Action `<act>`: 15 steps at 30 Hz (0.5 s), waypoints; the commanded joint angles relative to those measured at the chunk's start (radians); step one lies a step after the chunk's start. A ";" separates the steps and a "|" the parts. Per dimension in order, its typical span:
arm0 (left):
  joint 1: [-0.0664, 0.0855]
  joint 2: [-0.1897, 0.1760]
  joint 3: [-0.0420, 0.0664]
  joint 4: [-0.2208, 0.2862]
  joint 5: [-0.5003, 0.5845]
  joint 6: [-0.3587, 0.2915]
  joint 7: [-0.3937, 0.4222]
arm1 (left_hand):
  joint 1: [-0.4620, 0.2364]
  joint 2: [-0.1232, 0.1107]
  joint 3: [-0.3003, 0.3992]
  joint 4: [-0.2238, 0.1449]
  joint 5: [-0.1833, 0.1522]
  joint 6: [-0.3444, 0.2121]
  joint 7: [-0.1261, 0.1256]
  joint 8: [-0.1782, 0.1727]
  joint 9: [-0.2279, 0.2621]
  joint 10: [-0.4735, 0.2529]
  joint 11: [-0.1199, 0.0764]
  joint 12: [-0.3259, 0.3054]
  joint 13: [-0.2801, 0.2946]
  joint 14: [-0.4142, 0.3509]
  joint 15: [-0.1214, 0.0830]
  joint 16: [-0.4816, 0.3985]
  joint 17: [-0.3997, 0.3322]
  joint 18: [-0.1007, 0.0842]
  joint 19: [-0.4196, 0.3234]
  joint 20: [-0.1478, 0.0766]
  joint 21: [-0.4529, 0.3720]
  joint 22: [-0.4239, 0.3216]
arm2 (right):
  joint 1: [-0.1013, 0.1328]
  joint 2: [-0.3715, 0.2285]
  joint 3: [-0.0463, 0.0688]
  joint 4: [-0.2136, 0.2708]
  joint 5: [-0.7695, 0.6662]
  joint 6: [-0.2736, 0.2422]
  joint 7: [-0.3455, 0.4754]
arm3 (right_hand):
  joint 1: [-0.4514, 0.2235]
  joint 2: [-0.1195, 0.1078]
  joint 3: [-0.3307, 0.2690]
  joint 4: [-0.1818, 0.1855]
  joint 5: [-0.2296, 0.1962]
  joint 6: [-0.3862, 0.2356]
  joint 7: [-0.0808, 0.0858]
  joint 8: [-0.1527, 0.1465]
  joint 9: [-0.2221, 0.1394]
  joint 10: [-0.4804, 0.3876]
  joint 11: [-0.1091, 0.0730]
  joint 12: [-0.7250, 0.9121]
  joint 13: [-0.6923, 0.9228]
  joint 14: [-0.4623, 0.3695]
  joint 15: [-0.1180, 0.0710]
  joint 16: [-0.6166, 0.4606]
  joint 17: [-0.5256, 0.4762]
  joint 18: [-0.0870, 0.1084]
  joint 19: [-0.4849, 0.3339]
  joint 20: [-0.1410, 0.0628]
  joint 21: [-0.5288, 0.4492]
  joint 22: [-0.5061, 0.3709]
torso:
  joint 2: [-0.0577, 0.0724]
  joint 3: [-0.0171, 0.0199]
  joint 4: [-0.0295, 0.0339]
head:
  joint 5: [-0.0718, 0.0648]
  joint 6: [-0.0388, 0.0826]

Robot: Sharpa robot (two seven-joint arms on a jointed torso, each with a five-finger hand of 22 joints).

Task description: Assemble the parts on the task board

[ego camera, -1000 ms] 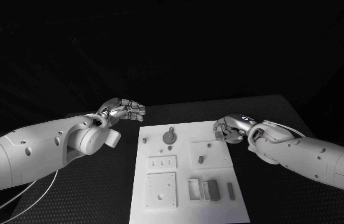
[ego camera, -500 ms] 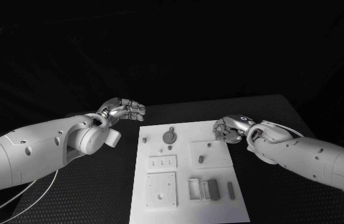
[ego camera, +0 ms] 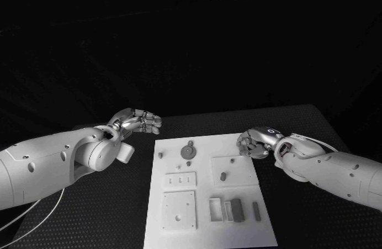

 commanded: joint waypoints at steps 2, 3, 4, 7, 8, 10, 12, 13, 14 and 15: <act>0.001 0.001 0.001 0.002 -0.002 0.014 0.004 | -0.009 -0.001 -0.005 0.000 0.002 -0.003 0.004 -0.006 -0.001 -0.001 0.004 -0.004 0.001 -0.001 0.007 -0.007 0.001 0.000 0.002 0.002 -0.006 0.001 | -0.001 0.001 0.000 -0.003 -0.009 0.002 -0.003 | 0.001 -0.018 0.001 0.008 0.004 -0.007 0.016 -0.012 -0.003 -0.008 0.005 0.001 -0.002 -0.010 0.004 0.001 -0.002 0.013 0.000 -0.003 0.001 0.017 | 0.000 0.0001 0.0001 | -0.001 -0.001; 0.001 0.001 0.001 0.002 -0.002 0.015 0.004 | -0.009 -0.001 -0.005 0.000 0.002 -0.003 0.004 -0.006 -0.001 -0.001 0.004 -0.004 0.001 -0.001 0.007 -0.007 0.002 0.000 0.002 0.002 -0.006 0.001 | -0.001 0.001 0.000 -0.004 -0.007 0.003 -0.004 | 0.000 -0.020 0.001 0.010 0.004 -0.010 0.018 -0.014 -0.004 -0.009 0.007 0.001 -0.002 -0.010 0.006 0.000 -0.002 0.013 -0.001 -0.003 0.000 0.017 | 0.000 0.0003 0.0000 | -0.001 -0.001; 0.001 0.001 0.001 0.002 -0.002 0.014 0.004 | -0.009 -0.001 -0.005 0.000 0.002 -0.003 0.004 -0.006 -0.002 -0.002 0.004 -0.004 0.001 -0.001 0.007 -0.007 0.002 0.000 0.002 0.002 -0.006 0.001 | -0.001 0.001 0.000 -0.005 -0.007 0.003 -0.004 | -0.001 -0.024 0.002 0.012 0.004 -0.015 0.020 -0.017 -0.005 -0.010 0.009 0.000 -0.002 -0.011 0.008 0.000 -0.003 0.013 -0.001 -0.003 -0.001 0.017 | 0.000 0.0003 0.0000 | -0.001 -0.001; 0.001 0.002 0.001 0.002 -0.002 0.015 0.004 | -0.009 -0.001 -0.005 0.000 0.002 -0.004 0.004 -0.006 -0.002 -0.002 0.004 -0.004 0.001 -0.001 0.007 -0.007 0.002 0.000 0.002 0.002 -0.006 0.001 | -0.001 0.002 0.000 -0.007 -0.007 0.003 -0.004 | -0.001 -0.029 0.003 0.015 0.004 -0.022 0.023 -0.021 -0.007 -0.012 0.012 0.000 -0.002 -0.013 0.011 0.000 -0.003 0.013 -0.002 -0.002 -0.002 0.016 | 0.000 0.0004 0.0000 | -0.002 -0.001; 0.001 0.002 0.001 0.002 -0.002 0.015 0.004 | -0.009 -0.001 -0.005 0.000 0.002 -0.004 0.004 -0.006 -0.002 -0.002 0.004 -0.004 0.001 -0.001 0.007 -0.007 0.002 0.000 0.002 0.002 -0.006 0.001 | -0.001 0.001 0.000 -0.008 -0.007 0.003 -0.004 | -0.001 -0.030 0.004 0.016 0.004 -0.025 0.024 -0.022 -0.007 -0.013 0.013 0.000 -0.002 -0.013 0.012 0.000 -0.004 0.013 -0.002 -0.002 -0.002 0.016 | 0.000 0.0004 -0.0002 | -0.002 -0.001; 0.001 0.002 0.001 0.001 -0.002 0.015 0.004 | -0.009 -0.001 -0.005 0.000 0.002 -0.004 0.004 -0.006 -0.002 -0.002 0.004 -0.004 0.001 -0.001 0.007 -0.007 0.002 0.000 0.002 0.002 -0.007 0.001 | -0.001 0.001 0.000 -0.009 -0.007 0.003 -0.003 | -0.001 -0.031 0.005 0.016 0.004 -0.026 0.025 -0.023 -0.007 -0.013 0.014 0.000 -0.002 -0.014 0.012 0.000 -0.004 0.013 -0.002 -0.002 -0.002 0.016 | 0.000 0.0002 -0.0002 | -0.002 -0.001; 0.001 0.003 0.001 0.000 -0.002 0.015 0.004 | -0.009 -0.001 -0.005 0.000 0.002 -0.004 0.004 -0.007 -0.002 -0.002 0.004 -0.005 0.001 -0.001 0.007 -0.008 0.002 0.000 0.002 0.002 -0.007 0.001 | -0.001 0.002 0.000 -0.009 -0.007 0.003 -0.003 | 0.000 -0.030 0.005 0.017 0.004 -0.026 0.025 -0.023 -0.007 -0.013 0.014 0.000 -0.002 -0.014 0.013 0.000 -0.004 0.013 -0.002 -0.002 -0.002 0.016 | 0.000 0.0002 0.0000 | -0.003 -0.002; 0.001 0.003 0.001 -0.001 -0.002 0.015 0.004 | -0.009 -0.001 -0.005 0.000 0.002 -0.004 0.004 -0.007 -0.002 -0.002 0.004 -0.005 0.001 -0.001 0.007 -0.008 0.002 0.001 0.002 0.002 -0.007 0.001 | -0.001 0.002 0.000 -0.009 -0.007 0.001 -0.001 | 0.000 -0.030 0.005 0.017 0.004 -0.026 0.025 -0.023 -0.007 -0.014 0.014 0.000 -0.002 -0.014 0.013 0.000 -0.004 0.013 -0.002 -0.002 -0.002 0.016 | 0.000 0.0002 0.0000 | -0.003 -0.002; 0.001 0.003 0.001 -0.001 -0.002 0.015 0.004 | -0.009 -0.001 -0.005 0.000 0.002 -0.004 0.004 -0.007 -0.002 -0.002 0.004 -0.005 0.001 -0.001 0.007 -0.008 0.002 0.000 0.002 0.002 -0.007 0.001 | -0.001 0.002 0.000 -0.009 -0.007 0.001 0.000 | 0.000 -0.029 0.006 0.017 0.004 -0.026 0.025 -0.023 -0.007 -0.014 0.014 0.000 -0.002 -0.014 0.013 0.000 -0.004 0.013 -0.002 -0.002 -0.002 0.016 | 0.000 0.0002 0.0000 | -0.003 -0.002; 0.001 0.003 0.001 -0.001 -0.002 0.016 0.004 | -0.009 -0.001 -0.004 0.000 0.002 -0.004 0.004 -0.007 -0.002 -0.002 0.004 -0.005 0.001 -0.001 0.007 -0.008 0.002 0.001 0.002 0.002 -0.007 0.001 | -0.001 0.002 0.000 -0.010 -0.007 0.001 0.000 | 0.003 -0.028 0.007 0.017 0.004 -0.026 0.026 -0.023 -0.007 -0.014 0.014 0.000 -0.002 -0.014 0.014 0.000 -0.004 0.013 -0.002 -0.002 -0.003 0.017 | 0.000 0.0001 0.0000 | -0.003 -0.002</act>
